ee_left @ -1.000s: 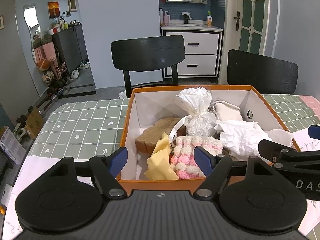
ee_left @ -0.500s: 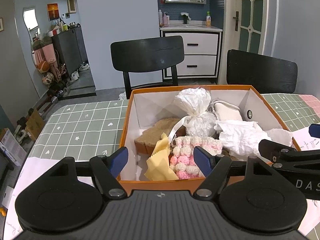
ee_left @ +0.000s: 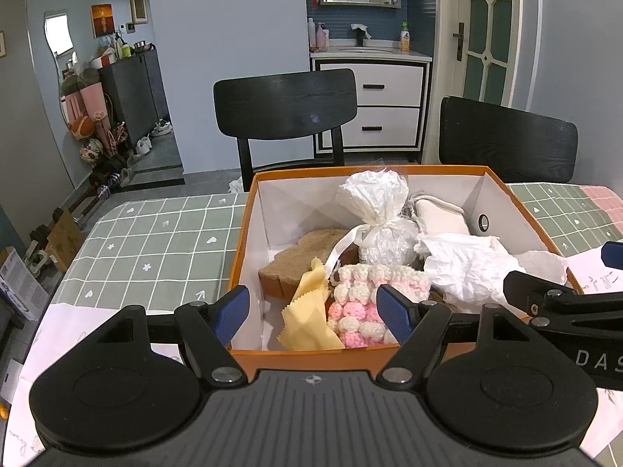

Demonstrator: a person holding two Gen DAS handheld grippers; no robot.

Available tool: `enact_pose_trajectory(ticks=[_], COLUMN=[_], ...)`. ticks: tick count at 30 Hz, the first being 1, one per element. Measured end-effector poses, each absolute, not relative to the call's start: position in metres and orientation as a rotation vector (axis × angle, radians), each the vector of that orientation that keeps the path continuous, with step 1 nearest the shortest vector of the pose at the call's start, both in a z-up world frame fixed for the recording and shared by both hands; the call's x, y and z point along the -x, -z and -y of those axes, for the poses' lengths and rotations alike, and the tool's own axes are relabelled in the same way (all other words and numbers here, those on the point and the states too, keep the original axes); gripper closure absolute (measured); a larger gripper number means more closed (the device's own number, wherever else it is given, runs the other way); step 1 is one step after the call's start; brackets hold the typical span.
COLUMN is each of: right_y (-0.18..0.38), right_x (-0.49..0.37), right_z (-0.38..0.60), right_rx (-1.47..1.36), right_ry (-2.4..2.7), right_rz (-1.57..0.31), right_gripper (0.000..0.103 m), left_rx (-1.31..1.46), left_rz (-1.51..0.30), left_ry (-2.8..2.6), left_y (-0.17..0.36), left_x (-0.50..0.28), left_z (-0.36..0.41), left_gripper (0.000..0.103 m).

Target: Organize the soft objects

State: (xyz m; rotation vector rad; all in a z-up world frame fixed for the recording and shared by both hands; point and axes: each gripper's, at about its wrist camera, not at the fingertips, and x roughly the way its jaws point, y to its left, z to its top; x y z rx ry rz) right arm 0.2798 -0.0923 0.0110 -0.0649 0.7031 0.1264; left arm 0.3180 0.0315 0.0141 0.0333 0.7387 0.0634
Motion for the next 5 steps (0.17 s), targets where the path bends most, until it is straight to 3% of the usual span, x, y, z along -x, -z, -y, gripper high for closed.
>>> enact_pose_trajectory(ticks=[5], right_y=[-0.011], right_x=[-0.2794], right_z=[0.0927], right_rx=[0.061], right_ry=[-0.128], right_rz=[-0.702], right_gripper=[0.003], left_rx=[-0.029], left_rz=[-0.72], left_ry=[-0.055], left_y=[-0.0142], left_x=[-0.3166], left_z=[-0.0317], left_gripper=[0.016])
